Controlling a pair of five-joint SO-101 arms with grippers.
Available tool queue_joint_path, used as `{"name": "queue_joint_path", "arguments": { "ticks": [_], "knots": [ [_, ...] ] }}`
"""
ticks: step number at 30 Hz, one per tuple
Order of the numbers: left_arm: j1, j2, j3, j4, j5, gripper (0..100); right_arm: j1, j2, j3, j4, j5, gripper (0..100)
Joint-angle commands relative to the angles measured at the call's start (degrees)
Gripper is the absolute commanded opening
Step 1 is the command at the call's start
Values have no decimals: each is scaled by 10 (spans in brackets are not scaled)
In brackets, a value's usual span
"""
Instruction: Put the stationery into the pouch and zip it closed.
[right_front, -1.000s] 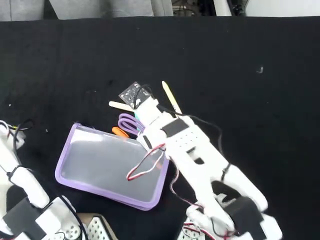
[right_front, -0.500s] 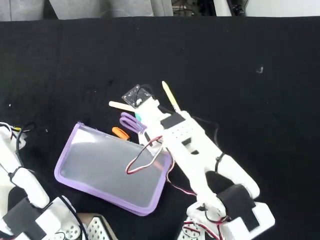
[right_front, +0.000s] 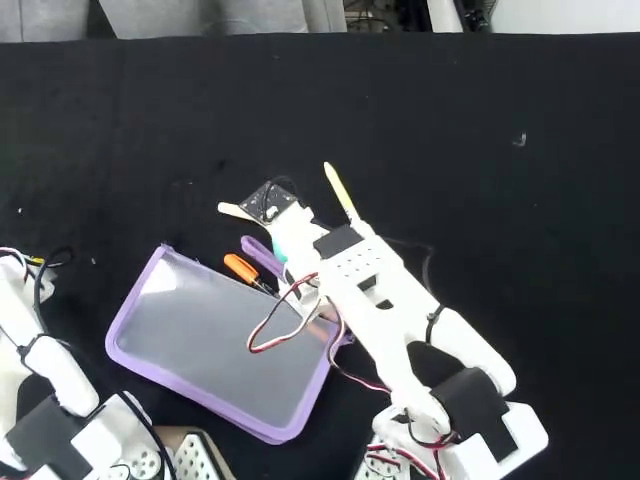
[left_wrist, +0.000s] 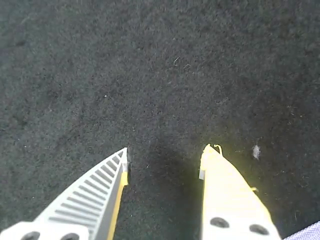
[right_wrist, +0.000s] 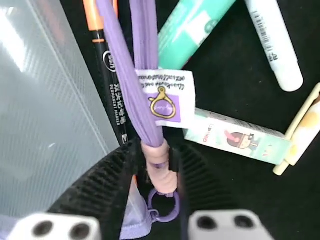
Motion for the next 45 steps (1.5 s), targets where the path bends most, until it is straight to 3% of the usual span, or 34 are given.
{"name": "queue_joint_path", "arguments": {
  "ticks": [1, 6, 14, 32, 45],
  "knots": [
    [0, -11, -3, -4, 7, 235, 11, -1, -27, 8, 2, 67],
    [0, -11, 8, -9, 7, 235, 11, -7, -42, 22, 2, 21],
    [0, -11, 8, -8, 5, 235, 23, -7, -184, 150, 2, 11],
    [-2, -11, 8, -4, 4, 235, 241, -70, -613, 375, 55, 11],
    [0, -13, 22, -4, 6, 235, 389, -50, -753, 353, 62, 11]
  ]
}}
